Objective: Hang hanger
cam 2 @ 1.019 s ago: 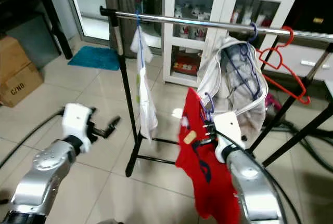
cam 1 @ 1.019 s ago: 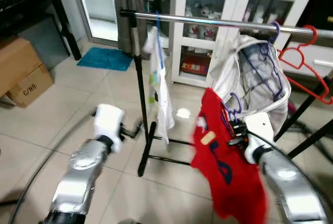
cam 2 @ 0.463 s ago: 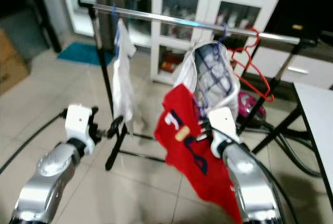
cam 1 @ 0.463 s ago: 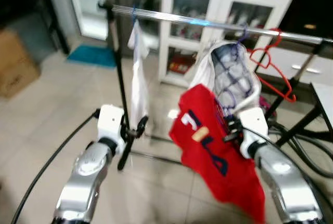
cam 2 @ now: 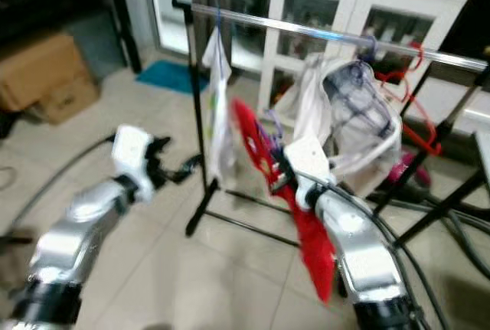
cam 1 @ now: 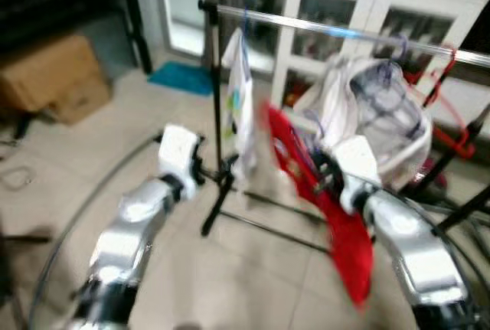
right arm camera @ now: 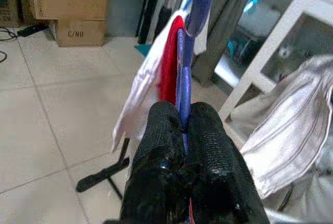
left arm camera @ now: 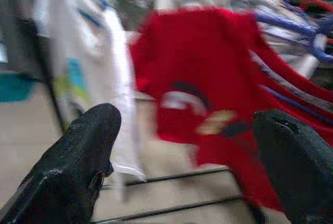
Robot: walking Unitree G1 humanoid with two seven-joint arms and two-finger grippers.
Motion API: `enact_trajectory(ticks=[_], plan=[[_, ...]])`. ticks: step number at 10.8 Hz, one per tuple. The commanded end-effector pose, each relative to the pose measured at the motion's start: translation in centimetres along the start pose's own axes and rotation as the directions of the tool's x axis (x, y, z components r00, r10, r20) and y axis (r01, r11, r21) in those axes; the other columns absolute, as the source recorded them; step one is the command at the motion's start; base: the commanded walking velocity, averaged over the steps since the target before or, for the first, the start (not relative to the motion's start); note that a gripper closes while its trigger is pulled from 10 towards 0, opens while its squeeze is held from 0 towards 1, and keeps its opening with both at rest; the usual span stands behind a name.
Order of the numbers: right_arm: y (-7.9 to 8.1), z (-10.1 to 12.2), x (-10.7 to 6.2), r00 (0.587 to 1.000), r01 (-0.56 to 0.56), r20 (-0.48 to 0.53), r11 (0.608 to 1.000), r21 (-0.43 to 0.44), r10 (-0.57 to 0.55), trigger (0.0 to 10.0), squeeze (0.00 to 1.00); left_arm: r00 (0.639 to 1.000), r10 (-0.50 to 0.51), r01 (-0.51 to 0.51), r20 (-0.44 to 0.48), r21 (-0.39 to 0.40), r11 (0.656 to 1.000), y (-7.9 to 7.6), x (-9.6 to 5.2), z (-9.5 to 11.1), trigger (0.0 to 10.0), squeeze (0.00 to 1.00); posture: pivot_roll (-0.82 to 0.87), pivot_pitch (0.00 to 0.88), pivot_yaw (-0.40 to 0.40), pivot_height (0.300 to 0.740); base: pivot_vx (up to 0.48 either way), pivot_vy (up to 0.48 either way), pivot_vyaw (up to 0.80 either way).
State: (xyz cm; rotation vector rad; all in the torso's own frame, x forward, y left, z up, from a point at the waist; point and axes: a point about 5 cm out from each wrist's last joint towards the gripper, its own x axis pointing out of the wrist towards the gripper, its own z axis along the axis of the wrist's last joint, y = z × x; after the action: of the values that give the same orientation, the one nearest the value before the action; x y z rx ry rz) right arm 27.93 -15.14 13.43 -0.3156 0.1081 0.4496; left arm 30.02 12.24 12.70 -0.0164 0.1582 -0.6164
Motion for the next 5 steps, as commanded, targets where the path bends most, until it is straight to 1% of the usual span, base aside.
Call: enact_trajectory(ticks=[1, 2, 3, 4, 5], plan=[[0.0, 1.5, 0.2, 0.998, 0.000, 0.057, 0.999, -0.050, 0.002, 10.0, 0.00, 0.997, -0.075, 0.076, 0.019, -0.017, 0.997, -0.9, 1.4, 0.9, 10.0, 1.00, 0.01, 0.000, -0.025, 0.740, 0.000, 0.000, 0.00], [0.2, 2.2, 0.3, 0.996, 0.011, 0.085, 0.997, -0.080, -0.004, 10.0, 0.00, 0.990, -0.140, 0.141, 0.024, -0.040, 0.989, -1.5, 2.4, 1.2, 10.0, 1.00, 0.01, 0.000, -0.024, 0.740, 0.000, 0.000, 0.00], [0.2, 2.7, 0.3, 0.994, 0.019, 0.107, 0.995, -0.093, -0.009, 10.0, 0.00, 0.983, -0.183, 0.183, 0.005, -0.024, 0.983, -1.9, 2.9, 1.2, 10.0, 1.00, 0.00, 0.000, -0.021, 0.740, 0.000, 0.000, 0.00], [0.3, 3.1, 0.3, 0.992, 0.016, 0.123, 0.995, -0.098, -0.004, 10.0, 0.00, 0.974, -0.228, 0.228, -0.008, -0.008, 0.974, -2.2, 3.6, 1.4, 10.0, 0.35, 0.00, 0.000, -0.020, 0.740, 0.000, 0.000, 0.00], [0.5, 3.3, 0.3, 0.991, 0.007, 0.132, 0.995, -0.102, 0.007, 10.0, 0.00, 0.967, -0.255, 0.255, -0.028, 0.017, 0.967, -2.4, 4.3, 1.6, 10.0, 0.00, -0.01, 0.000, -0.015, 0.740, 0.000, 0.000, 0.00]])
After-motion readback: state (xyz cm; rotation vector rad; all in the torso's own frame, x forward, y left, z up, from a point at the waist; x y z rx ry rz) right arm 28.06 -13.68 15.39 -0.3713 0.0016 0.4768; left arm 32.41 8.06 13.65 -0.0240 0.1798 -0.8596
